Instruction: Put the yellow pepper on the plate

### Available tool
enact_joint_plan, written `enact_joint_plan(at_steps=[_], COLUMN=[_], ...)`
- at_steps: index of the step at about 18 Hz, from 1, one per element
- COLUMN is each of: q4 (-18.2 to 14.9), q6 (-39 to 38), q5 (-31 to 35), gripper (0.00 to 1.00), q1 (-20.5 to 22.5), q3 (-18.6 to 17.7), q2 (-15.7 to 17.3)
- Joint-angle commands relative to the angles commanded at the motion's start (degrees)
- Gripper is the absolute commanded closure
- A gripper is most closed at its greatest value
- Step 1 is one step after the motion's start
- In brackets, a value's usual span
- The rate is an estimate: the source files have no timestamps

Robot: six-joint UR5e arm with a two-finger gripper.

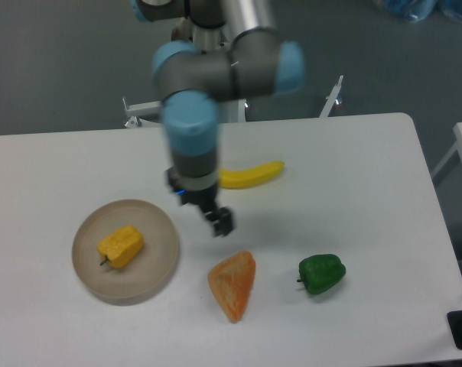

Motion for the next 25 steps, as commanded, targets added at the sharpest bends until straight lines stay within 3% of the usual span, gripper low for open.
enact_joint_plan(at_steps=[5, 8, 10, 25], q4=[1.05, 1.84, 3.42, 3.52], q6=[20.12, 23.57, 23.58, 21.47], q5=[0.17, 3.6, 4.13, 2.73], gripper=[0.0, 0.0, 0.0, 0.0], q1=[10.11, 10.56, 10.3, 9.77], q3=[0.7, -0.26, 0.61, 2.81], q2=[-2.63, -4.38, -5.8, -6.42])
